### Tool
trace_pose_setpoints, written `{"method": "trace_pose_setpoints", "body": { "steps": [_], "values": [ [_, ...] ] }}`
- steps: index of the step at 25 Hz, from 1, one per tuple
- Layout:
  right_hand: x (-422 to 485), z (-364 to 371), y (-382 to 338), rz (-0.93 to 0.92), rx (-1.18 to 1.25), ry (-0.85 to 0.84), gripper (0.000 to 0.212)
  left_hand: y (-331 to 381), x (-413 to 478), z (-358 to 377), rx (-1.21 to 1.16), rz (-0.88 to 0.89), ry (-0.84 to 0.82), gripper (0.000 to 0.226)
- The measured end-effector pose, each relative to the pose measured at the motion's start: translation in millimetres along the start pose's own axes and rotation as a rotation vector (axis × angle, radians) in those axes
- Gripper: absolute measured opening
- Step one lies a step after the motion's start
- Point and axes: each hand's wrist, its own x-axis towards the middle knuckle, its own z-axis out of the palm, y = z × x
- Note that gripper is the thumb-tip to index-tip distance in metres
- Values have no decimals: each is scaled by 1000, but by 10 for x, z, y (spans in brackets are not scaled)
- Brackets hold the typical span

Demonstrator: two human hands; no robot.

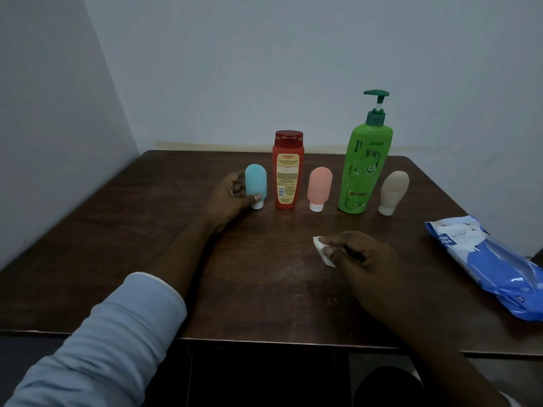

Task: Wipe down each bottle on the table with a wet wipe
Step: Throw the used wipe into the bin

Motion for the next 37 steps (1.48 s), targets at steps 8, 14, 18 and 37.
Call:
{"method": "trace_pose_setpoints", "body": {
  "steps": [8, 14, 18, 37],
  "values": [
    [104, -225, -135, 62, 183, 132, 30, 816, -865, 690, 46, 542, 257, 7],
    [390, -635, -172, -58, 191, 262, 13, 1044, -900, 1230, -291, 191, -372, 18],
    [703, -1084, -171, 139, 154, 304, 27, 1443, -632, 1614, -466, -21, -380, 21],
    [-530, -3197, -515, 846, 359, 1048, 13, 2916, -1385, 4113, -72, -347, -943, 20]
  ]
}}
